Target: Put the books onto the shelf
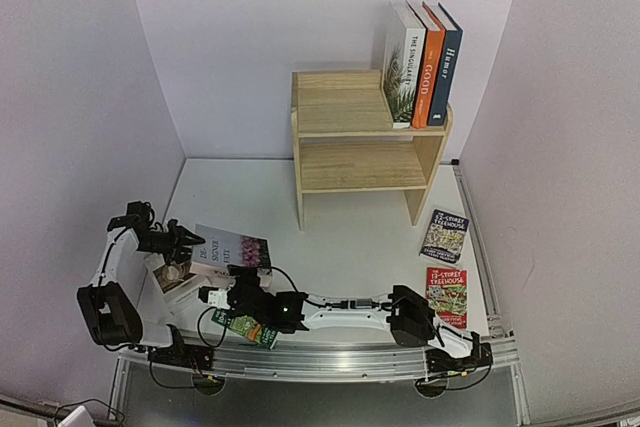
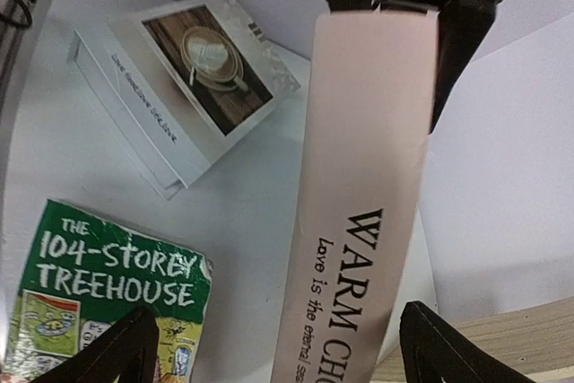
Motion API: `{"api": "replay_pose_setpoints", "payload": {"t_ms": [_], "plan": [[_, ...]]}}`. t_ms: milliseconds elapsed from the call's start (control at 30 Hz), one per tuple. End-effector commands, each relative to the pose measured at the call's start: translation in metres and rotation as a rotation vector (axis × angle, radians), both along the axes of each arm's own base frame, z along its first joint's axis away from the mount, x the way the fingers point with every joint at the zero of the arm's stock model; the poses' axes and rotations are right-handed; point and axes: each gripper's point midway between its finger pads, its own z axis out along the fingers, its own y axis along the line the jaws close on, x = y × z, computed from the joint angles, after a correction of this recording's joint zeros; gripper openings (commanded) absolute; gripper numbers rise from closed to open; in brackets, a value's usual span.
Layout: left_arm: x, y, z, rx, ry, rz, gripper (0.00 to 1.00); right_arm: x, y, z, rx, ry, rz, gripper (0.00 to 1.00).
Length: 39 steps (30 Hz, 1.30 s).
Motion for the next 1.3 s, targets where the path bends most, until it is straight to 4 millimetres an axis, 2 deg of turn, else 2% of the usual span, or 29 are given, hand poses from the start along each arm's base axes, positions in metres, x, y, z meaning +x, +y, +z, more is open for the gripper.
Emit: {"api": "replay_pose_setpoints", "payload": {"t_ms": [0, 133, 267, 467, 533, 633, 767, 800, 867, 933, 1067, 1133, 1267], "plan": [[0.005, -0.002, 0.003, -0.076, 0.030, 0.044, 0.26, 0.034, 0.019, 0.042, 0.091, -0.166, -0.064, 0.90], [0.002, -0.003, 0.000, -0.083, 0.046, 0.049, 0.26, 0.053, 0.023, 0.032, 0.044, -0.305, -0.162, 0.80], [0.002, -0.003, -0.001, -0.093, 0.048, 0.051, 0.26, 0.056, 0.025, 0.029, 0.053, -0.339, -0.178, 0.70], [0.004, -0.003, 0.000, -0.095, 0.043, 0.051, 0.28, 0.055, 0.024, 0.035, 0.078, -0.329, -0.174, 0.40], [0.005, -0.004, 0.000, -0.101, 0.037, 0.047, 0.36, 0.056, 0.023, 0.036, 0.085, -0.327, -0.184, 0.31], [0.007, -0.004, 0.003, -0.098, 0.018, 0.044, 0.58, 0.058, 0.019, 0.041, 0.103, -0.318, -0.208, 0.17], [0.022, 0.007, 0.021, 0.016, -0.133, -0.001, 0.95, 0.055, 0.011, 0.054, 0.180, -0.237, -0.208, 0.12], [0.028, 0.014, 0.026, 0.092, -0.185, -0.015, 0.98, 0.054, 0.008, 0.059, 0.208, -0.200, -0.202, 0.10], [0.043, 0.031, 0.047, 0.261, -0.325, -0.062, 1.00, 0.052, -0.001, 0.073, 0.273, -0.081, -0.182, 0.03], [0.059, 0.048, 0.074, 0.426, -0.462, -0.084, 1.00, 0.051, -0.014, 0.084, 0.317, 0.072, -0.159, 0.03], [0.080, 0.079, 0.131, 0.693, -0.676, -0.063, 1.00, 0.040, -0.039, 0.125, 0.419, 0.324, -0.103, 0.04], [0.084, 0.089, 0.147, 0.774, -0.719, -0.053, 1.00, 0.038, -0.053, 0.158, 0.494, 0.402, -0.078, 0.05], [0.086, 0.101, 0.156, 0.870, -0.738, -0.050, 1.00, 0.044, -0.091, 0.257, 0.711, 0.483, -0.016, 0.08]]}}
